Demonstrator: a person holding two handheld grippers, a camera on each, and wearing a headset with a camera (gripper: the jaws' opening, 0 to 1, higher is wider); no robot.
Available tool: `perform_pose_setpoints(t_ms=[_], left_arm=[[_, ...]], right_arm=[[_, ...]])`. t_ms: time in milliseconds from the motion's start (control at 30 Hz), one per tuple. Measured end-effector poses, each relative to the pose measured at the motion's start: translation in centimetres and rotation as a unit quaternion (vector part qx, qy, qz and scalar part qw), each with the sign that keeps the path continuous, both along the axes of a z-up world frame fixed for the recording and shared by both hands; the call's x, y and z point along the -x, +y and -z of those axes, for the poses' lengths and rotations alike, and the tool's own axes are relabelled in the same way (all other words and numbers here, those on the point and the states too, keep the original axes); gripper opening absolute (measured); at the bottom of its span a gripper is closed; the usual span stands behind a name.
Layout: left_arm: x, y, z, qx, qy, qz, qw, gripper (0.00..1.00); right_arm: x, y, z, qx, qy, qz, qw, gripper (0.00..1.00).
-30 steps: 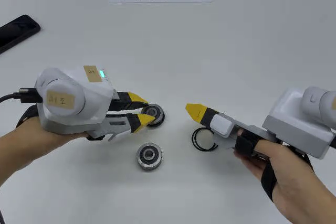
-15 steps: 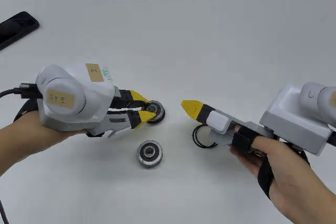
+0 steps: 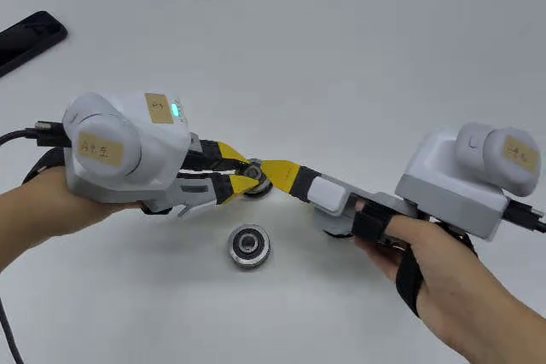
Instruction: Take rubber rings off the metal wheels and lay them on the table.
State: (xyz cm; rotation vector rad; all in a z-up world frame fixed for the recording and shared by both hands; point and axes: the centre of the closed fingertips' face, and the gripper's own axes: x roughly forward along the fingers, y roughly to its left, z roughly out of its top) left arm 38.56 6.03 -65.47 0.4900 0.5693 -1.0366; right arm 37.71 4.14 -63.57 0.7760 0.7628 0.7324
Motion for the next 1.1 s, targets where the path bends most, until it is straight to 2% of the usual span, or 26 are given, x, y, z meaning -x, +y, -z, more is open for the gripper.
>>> perform_pose_setpoints(t_ms=[167,400,1100], left_arm=[[0.0,0.0,0.0,0.006,0.001,0.0,1.0,0.13],[0.0,-0.1,0.0,-0.004,0.003,0.003,1.0,0.13],[0.1,-0.2,-0.1,-0.007,0.006,0.004,0.9999,0.13]], right_arm=[[0.1,1.0,0.0,-0.002,0.003,-0.005,1.0,0.46],[-0.2,1.1,0.4,-0.001,0.01,-0.004,0.9999,0.47],[0.3,1.6,0.7,0.003,0.025,-0.008,0.9997,0.47]])
